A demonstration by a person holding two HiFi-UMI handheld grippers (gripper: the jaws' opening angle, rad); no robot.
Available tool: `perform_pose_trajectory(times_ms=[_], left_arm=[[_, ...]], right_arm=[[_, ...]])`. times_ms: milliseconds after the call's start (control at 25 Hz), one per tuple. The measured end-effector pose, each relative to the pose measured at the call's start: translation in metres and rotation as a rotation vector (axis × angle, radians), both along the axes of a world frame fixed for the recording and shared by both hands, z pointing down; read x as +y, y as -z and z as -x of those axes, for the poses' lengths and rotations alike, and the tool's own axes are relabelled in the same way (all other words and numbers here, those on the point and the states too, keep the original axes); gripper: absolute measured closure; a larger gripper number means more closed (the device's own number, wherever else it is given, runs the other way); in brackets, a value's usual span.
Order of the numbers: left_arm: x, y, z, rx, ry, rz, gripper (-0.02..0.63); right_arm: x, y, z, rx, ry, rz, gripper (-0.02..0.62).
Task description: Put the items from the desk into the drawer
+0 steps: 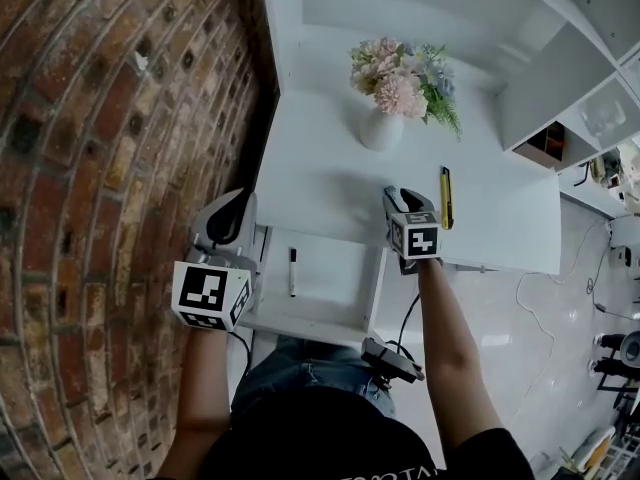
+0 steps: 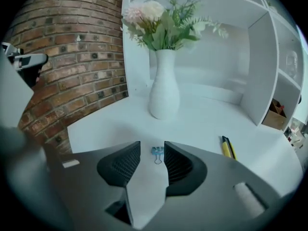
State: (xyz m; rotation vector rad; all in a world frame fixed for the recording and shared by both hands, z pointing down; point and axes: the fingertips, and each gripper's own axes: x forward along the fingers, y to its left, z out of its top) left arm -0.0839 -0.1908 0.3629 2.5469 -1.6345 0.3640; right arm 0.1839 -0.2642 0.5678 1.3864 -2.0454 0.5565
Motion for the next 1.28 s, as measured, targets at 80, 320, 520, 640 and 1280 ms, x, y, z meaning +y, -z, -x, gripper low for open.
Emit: perform_pose_trajectory(times_ms=[80,320,520,640,1280], left_arm=[[-0.001,-0.002,0.000,-0.003,0.003,0.006,0.607],[0.000,-0.005,0.005,-0.010,0.019,0.018,0.607],[0.005,-0.004,0.009,-0.019,0.025,0.021,0.607],[0.006,-0.003,0.011,-0.017,0.024,0.015,0.607],[0.017,0.010,0.015,0.060,-0.010,-0.032,0.607]], right_arm=[[-0.004,-0.012,0.000,0.012,0.007,0.045,0.431],[-0.013,-0.040,-0.004,0.029,-0.007,0.142,0.431],[-0.009,-0.042,-0.001,-0.013,-0.013,0.163,0.482],[-0.005,-0.037,0.005,-0.023,0.011,0.151,0.482],[0.061,0.049,0.037,-0.029,0.069,-0.037,0.482]])
